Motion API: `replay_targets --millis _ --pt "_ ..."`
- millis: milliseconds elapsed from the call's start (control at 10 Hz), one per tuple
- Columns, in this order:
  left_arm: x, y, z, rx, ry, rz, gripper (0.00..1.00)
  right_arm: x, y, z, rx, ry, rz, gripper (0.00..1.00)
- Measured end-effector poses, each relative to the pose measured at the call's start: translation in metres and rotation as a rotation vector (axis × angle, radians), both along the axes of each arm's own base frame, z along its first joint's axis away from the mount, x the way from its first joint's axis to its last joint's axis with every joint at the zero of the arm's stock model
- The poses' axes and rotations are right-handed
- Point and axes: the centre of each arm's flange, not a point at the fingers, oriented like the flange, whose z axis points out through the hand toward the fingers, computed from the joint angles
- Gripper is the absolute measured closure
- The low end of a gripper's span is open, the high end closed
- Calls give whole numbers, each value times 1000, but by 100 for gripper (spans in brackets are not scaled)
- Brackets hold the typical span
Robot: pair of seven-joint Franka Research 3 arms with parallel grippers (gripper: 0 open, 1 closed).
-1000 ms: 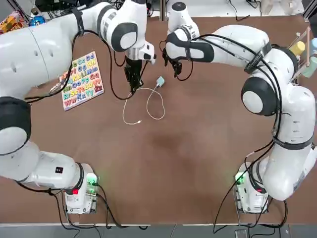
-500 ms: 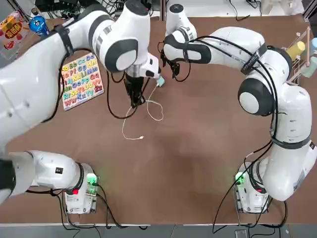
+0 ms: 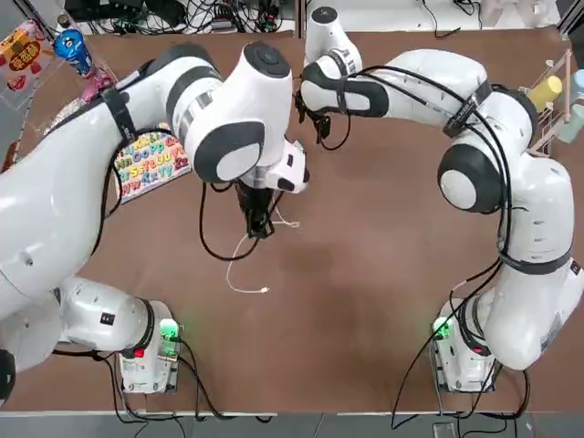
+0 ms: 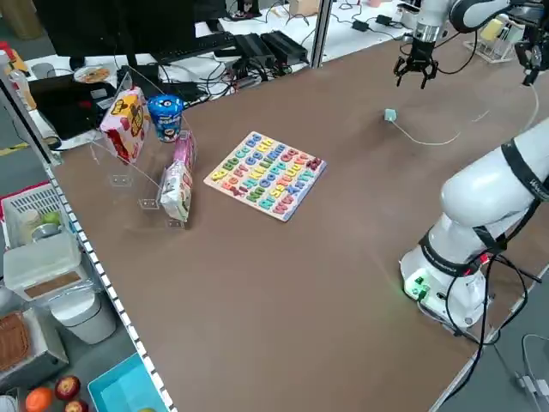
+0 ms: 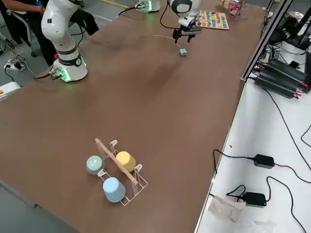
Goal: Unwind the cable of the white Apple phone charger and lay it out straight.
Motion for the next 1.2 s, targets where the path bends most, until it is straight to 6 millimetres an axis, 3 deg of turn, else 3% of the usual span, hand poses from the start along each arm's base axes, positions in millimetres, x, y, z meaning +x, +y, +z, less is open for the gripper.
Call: replay_targets --millis 600,800,1200 --pt "-57 -32 22 -48 -25 -78 96 -6 44 -38 1 -19 56 0" --pt "-84 -41 18 -35 -33 -118 96 -16 60 -55 -2 -40 88 0" --pt "-92 -46 18 -64 -12 -118 96 -36 78 -78 -16 -60 123 0"
